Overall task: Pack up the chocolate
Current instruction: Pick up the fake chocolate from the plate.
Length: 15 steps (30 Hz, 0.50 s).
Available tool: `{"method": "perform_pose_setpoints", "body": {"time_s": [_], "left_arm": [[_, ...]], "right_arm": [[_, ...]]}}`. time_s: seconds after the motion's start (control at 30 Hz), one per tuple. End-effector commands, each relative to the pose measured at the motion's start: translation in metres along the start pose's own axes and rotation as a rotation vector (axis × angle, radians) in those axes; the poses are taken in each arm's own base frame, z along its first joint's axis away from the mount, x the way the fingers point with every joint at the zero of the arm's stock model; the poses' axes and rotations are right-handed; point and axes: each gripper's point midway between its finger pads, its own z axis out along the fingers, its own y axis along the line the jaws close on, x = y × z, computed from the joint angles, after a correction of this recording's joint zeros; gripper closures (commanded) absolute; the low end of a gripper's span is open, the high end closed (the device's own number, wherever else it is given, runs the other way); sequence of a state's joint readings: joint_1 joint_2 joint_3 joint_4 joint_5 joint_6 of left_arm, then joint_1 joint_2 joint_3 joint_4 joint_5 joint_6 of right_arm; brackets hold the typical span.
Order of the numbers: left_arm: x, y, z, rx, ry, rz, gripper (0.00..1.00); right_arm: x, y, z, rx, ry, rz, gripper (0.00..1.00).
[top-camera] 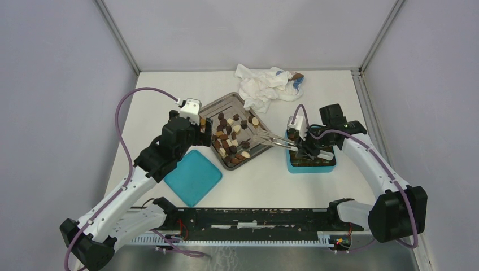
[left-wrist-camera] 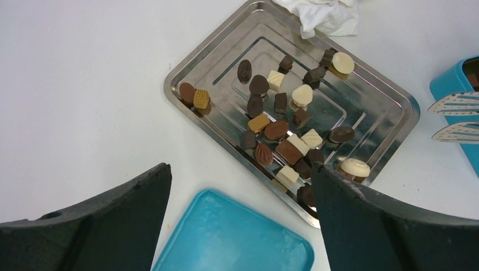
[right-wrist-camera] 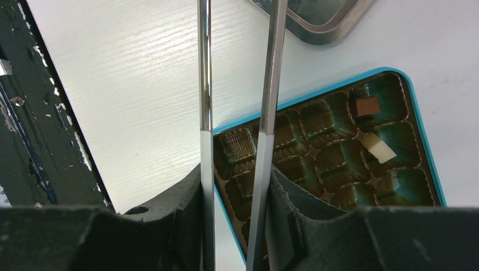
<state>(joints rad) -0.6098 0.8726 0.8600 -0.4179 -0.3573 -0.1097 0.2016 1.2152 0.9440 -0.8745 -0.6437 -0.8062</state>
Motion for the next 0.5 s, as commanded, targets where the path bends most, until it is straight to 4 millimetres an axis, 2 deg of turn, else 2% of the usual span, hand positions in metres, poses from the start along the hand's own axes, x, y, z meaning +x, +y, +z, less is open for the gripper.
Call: {"method": "perform_pose_setpoints", "body": {"time_s": [0.0, 0.47], "left_arm": [[-0.005, 0.003, 0.003, -0.003, -0.02, 0.037, 0.02], [-0.005, 0.003, 0.002, -0.002, -0.023, 0.036, 0.03]], "right_arm": [[-0.021, -0.009, -0.001, 0.032, -0.036, -0.047, 0.59], [-0.025, -0.001, 0.013, 0.006, 0.002, -0.099, 0.59]]}}
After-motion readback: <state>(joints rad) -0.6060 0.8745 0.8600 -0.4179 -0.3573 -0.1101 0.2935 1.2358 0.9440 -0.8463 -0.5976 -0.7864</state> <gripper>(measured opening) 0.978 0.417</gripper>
